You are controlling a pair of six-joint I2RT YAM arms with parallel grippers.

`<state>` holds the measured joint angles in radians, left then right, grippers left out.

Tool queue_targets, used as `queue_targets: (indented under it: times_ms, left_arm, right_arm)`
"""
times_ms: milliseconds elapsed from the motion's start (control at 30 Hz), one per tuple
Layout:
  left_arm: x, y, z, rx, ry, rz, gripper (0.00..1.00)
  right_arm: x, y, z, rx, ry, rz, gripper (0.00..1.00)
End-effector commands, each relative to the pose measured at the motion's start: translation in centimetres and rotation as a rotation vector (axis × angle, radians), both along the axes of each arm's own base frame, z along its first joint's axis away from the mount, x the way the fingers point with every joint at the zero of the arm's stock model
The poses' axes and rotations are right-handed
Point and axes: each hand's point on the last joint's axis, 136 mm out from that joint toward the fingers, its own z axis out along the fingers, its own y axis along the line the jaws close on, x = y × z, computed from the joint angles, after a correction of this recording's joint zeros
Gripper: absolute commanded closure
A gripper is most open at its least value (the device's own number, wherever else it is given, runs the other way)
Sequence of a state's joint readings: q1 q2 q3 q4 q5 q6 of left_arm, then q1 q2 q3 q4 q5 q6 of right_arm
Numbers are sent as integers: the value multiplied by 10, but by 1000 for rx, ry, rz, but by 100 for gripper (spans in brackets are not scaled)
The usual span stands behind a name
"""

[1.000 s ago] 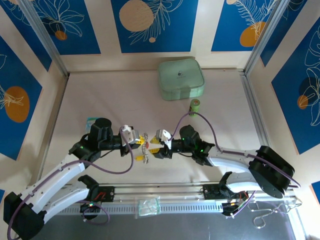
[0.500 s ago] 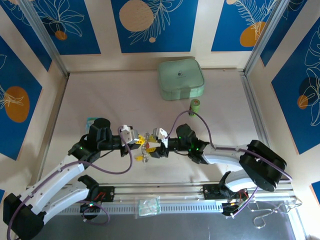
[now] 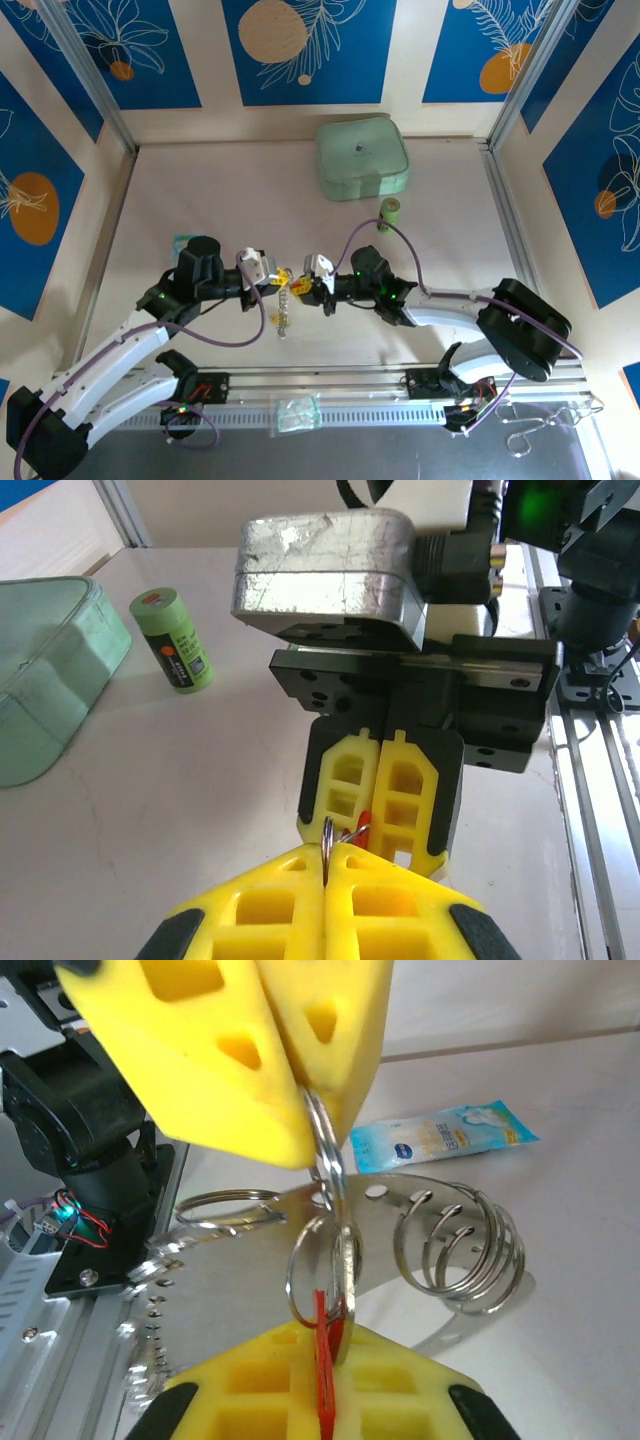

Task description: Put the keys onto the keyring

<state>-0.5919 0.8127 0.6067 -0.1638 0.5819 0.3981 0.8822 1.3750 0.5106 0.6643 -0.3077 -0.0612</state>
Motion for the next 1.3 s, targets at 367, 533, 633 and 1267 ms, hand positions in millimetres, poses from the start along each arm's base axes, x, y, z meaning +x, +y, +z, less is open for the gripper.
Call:
queue_targets:
  times_ms: [367, 533, 633, 1267]
  left_arm:
    - [7, 10, -6, 84, 0, 57, 100]
    - [10, 9, -10, 94, 43, 71, 96]
    - [13, 9, -7, 58, 51, 103, 58]
    - [34, 240, 112, -344, -230, 1443, 0]
  right_arm:
    - [25, -16, 29, -122, -164, -180, 100]
    - [30, -22, 39, -220, -196, -201, 100]
    - [29, -19, 50, -258, -206, -185, 100]
    - [51, 118, 103, -201, -256, 31, 100]
